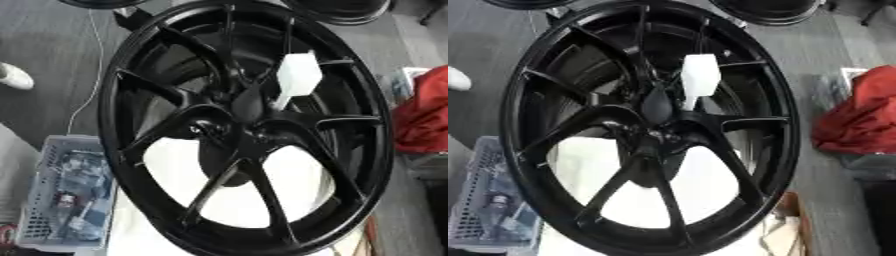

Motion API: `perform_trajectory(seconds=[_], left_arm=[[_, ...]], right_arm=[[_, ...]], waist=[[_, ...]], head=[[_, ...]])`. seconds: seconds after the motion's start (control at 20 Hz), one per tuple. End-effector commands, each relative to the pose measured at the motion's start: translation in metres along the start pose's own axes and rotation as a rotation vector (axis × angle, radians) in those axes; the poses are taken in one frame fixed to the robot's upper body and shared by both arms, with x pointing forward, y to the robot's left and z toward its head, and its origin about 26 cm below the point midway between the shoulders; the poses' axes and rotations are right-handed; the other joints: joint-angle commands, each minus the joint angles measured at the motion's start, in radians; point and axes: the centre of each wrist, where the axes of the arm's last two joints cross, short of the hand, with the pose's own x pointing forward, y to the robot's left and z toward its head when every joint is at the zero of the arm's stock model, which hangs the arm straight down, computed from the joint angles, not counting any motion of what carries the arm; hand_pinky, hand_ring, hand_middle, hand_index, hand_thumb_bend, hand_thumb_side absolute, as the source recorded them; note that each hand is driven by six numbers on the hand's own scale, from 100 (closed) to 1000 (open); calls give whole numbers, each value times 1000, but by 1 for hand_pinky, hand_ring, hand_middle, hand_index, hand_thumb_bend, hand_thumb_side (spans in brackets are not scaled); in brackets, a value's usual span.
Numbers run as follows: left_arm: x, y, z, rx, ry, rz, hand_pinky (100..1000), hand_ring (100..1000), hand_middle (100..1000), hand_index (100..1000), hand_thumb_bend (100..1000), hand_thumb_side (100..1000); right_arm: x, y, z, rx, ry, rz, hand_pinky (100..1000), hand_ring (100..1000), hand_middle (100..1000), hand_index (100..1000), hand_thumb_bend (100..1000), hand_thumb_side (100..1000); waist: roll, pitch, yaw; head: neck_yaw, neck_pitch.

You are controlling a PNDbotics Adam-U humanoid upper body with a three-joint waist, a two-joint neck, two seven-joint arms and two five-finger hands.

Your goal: Pull the pin out of the wheel hub.

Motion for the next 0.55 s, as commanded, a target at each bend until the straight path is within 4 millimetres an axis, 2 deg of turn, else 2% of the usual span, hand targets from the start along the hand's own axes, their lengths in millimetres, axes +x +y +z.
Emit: perform_trajectory(seconds=[0.05, 0.35, 0.4, 0.45, 0.5, 0.55], left_arm=[[7, 1, -4, -21, -26, -20, 832, 728, 582, 740, 100, 677], [7, 1, -4, -22, -28, -20, 833, 728, 582, 740, 100, 676], [7, 1, -4, -22, -28, -20, 833, 728, 582, 740, 100, 677], [7, 0, -4, -22, -27, -19, 833, 728, 582, 740, 100, 677], [7, 0, -4, -23, -27, -18, 834, 727, 581, 740, 100, 677], [7, 0, -4, -24, -26, -18, 834, 727, 581, 740, 100, 677]], right_arm=[[4, -5, -4, -20, -39, 13, 719, 1000, 1000, 942, 100, 100], [10, -4, -9, -68, -142, -57, 642, 1000, 976, 923, 100, 100], [12, -4, -10, -84, -171, -82, 609, 993, 951, 912, 100, 137], [14, -3, -12, -107, -204, -117, 591, 978, 937, 901, 100, 262], [17, -2, -13, -131, -239, -154, 552, 939, 905, 890, 100, 450], [20, -1, -15, -157, -287, -203, 544, 927, 892, 884, 100, 468]], waist=[[6, -10, -4], [9, -10, -7], [9, -10, -7], [9, -10, -8], [9, -10, -8], [9, -10, -9]], head=[[3, 6], [-4, 10], [-8, 10], [-10, 10], [-10, 9], [-8, 7]])
